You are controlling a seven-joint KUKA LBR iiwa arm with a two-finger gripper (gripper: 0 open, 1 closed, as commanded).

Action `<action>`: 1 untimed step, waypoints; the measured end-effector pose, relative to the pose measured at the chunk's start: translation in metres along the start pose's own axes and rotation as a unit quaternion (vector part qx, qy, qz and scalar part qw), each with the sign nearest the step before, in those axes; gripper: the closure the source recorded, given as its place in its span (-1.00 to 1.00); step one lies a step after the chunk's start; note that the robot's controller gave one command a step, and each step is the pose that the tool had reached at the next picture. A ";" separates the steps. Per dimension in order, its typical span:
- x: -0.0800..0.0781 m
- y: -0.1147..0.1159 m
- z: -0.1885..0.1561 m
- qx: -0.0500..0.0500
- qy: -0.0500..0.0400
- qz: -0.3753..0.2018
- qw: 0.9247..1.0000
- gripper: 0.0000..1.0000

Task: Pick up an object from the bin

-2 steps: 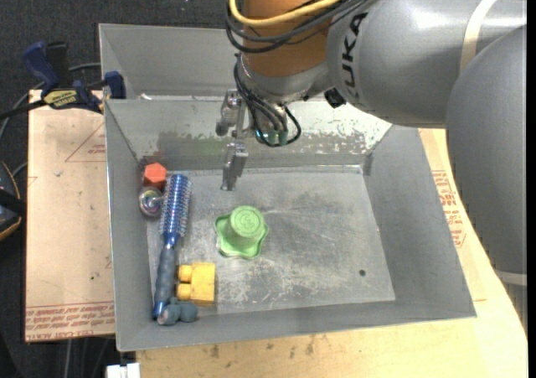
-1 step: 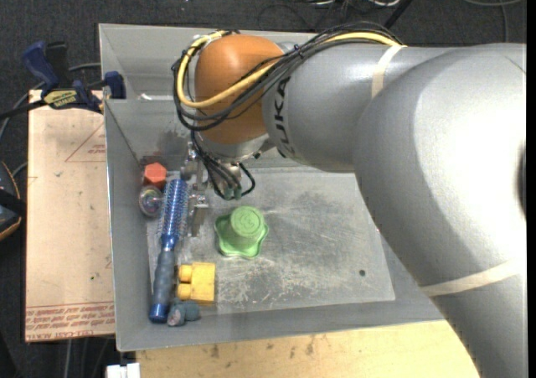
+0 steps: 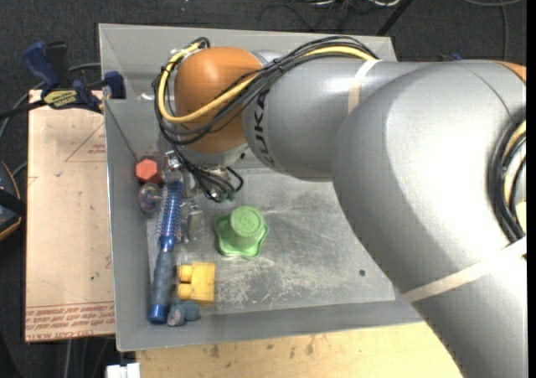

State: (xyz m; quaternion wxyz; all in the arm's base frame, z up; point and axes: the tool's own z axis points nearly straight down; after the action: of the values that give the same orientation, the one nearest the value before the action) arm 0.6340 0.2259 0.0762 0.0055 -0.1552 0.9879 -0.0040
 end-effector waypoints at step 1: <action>0.021 -0.013 -0.012 -0.005 0.003 -0.063 0.998 -1.00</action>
Offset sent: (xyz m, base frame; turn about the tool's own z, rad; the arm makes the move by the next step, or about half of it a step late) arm -0.0169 -0.0193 0.0115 -0.1293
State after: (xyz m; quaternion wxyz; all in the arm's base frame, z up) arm 0.6176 0.2067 0.0882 0.0010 -0.2176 0.9760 0.0003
